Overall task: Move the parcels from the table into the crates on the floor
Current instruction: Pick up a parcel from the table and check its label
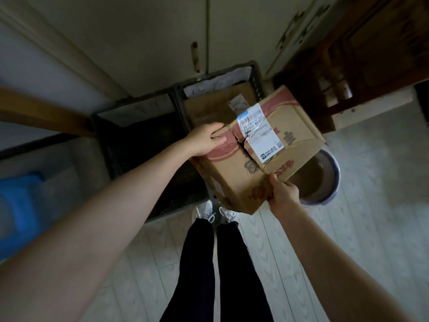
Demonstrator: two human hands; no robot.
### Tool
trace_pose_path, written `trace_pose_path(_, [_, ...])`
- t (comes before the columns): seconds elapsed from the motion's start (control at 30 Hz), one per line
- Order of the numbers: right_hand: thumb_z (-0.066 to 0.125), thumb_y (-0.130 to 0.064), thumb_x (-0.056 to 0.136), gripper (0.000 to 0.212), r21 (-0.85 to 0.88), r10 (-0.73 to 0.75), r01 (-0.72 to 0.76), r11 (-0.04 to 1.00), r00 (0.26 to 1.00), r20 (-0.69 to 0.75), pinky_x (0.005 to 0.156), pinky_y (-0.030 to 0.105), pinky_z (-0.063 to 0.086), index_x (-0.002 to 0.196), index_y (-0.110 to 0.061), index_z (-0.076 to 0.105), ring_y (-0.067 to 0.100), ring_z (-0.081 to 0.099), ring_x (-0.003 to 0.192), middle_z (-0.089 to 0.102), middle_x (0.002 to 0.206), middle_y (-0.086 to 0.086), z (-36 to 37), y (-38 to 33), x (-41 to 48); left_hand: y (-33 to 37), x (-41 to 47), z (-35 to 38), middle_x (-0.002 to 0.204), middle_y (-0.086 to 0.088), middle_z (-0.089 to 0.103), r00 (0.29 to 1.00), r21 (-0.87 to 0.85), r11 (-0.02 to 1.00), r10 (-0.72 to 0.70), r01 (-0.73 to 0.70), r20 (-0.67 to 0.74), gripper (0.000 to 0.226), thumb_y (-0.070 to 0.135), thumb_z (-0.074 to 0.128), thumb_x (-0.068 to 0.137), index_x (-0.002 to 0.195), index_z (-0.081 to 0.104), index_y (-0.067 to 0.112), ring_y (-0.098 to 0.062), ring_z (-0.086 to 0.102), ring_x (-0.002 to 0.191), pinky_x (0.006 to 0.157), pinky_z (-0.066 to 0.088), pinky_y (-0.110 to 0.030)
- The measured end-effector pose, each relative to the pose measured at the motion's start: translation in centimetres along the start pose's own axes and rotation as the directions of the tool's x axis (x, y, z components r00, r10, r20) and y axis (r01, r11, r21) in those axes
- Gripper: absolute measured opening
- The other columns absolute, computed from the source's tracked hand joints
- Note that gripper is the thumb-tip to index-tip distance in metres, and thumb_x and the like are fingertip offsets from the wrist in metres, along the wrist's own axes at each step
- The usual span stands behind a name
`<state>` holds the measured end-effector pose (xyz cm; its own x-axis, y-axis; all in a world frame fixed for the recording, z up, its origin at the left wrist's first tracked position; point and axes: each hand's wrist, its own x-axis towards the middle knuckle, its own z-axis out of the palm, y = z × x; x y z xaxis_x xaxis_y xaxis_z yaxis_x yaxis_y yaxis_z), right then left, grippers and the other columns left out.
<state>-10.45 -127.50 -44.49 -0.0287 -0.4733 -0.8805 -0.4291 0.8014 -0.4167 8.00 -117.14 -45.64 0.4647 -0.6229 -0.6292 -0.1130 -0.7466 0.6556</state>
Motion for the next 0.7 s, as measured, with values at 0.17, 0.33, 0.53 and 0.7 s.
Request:
trace_pose_path(0.17, [0.054,-0.01,0.096,0.016,0.002,0.004,-0.004,1.0,1.0,-0.003,0.068,0.025,0.051,0.111,-0.007,0.056,0.013,0.059,0.076,0.06,0.088,0.001,0.8,2.2,6.0,-3.7,5.8,2.8,0.099,-0.012,0.062,0.995,0.019,0.998,-0.067,0.066,0.068,0.02,0.021,0.055,0.095,0.104,0.061,0.003,-0.025,0.06,0.096,0.076,0.043,-0.03])
trace_pose_path(0.33, [0.057,-0.01,0.094,0.01,-0.04,-0.001,0.0,0.999,1.0,-0.013,0.069,0.03,0.054,0.102,-0.005,0.059,0.016,0.063,0.078,0.063,0.09,0.005,1.8,4.9,10.4,-6.3,9.9,4.6,0.13,-0.01,0.057,0.993,0.075,0.993,-0.099,0.094,0.065,0.04,0.022,0.056,0.095,0.132,0.052,0.005,-0.024,0.052,0.121,0.095,0.04,-0.028])
trace_pose_path(0.53, [0.058,-0.01,0.092,0.016,-0.072,0.042,-0.045,0.996,0.998,-0.045,0.079,0.04,0.057,0.105,0.0,0.058,0.027,0.066,0.089,0.065,0.099,0.014,4.0,8.0,12.7,-9.1,12.2,4.8,0.136,-0.006,0.054,0.99,0.117,0.987,-0.118,0.108,0.081,0.044,0.021,0.054,0.096,0.138,0.048,0.013,-0.02,0.05,0.123,0.097,0.037,-0.024])
trace_pose_path(0.7, [0.056,-0.006,0.093,0.02,-0.048,0.107,-0.109,0.993,0.994,-0.037,0.07,0.031,0.059,0.11,0.003,0.055,0.025,0.064,0.09,0.063,0.104,0.016,4.1,8.9,14.1,-10.8,13.8,6.2,0.132,-0.003,0.057,0.984,0.095,0.989,-0.124,0.113,0.126,0.041,0.022,0.054,0.096,0.136,0.05,0.018,-0.019,0.053,0.121,0.099,0.04,-0.028])
